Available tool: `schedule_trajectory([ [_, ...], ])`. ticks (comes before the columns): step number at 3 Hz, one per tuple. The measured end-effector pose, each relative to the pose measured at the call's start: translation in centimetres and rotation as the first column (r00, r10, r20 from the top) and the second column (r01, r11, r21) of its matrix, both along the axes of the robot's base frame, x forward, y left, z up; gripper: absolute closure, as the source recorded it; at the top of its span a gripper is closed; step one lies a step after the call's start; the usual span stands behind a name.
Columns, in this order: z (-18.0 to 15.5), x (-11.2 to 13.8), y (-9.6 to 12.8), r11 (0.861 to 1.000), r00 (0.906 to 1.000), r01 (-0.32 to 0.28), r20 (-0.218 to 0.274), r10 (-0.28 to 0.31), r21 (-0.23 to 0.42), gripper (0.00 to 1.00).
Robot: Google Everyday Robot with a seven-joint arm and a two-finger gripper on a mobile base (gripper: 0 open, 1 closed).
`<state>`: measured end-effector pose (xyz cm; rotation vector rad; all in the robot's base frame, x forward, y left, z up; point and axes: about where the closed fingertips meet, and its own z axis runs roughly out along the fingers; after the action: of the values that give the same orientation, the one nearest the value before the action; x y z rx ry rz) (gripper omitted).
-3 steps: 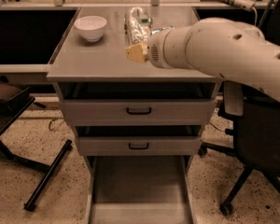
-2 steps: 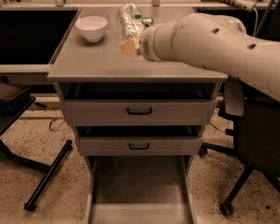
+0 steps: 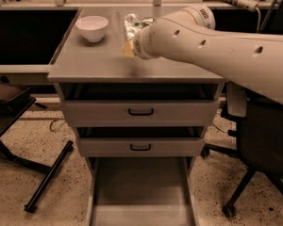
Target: Pick 7up can from bottom drawer and place on counter
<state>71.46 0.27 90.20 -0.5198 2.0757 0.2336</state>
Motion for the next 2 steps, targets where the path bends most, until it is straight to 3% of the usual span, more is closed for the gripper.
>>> schedule_trajectory([
  [1, -2.4, 2.2, -1.3, 0.994, 0.9956, 0.079, -0.045, -0.082, -0.079, 1.00],
  [2, -4.5, 3.1, -2.2, 0.983, 0.9861, 0.121, -0.097, -0.135, -0.140, 1.00],
])
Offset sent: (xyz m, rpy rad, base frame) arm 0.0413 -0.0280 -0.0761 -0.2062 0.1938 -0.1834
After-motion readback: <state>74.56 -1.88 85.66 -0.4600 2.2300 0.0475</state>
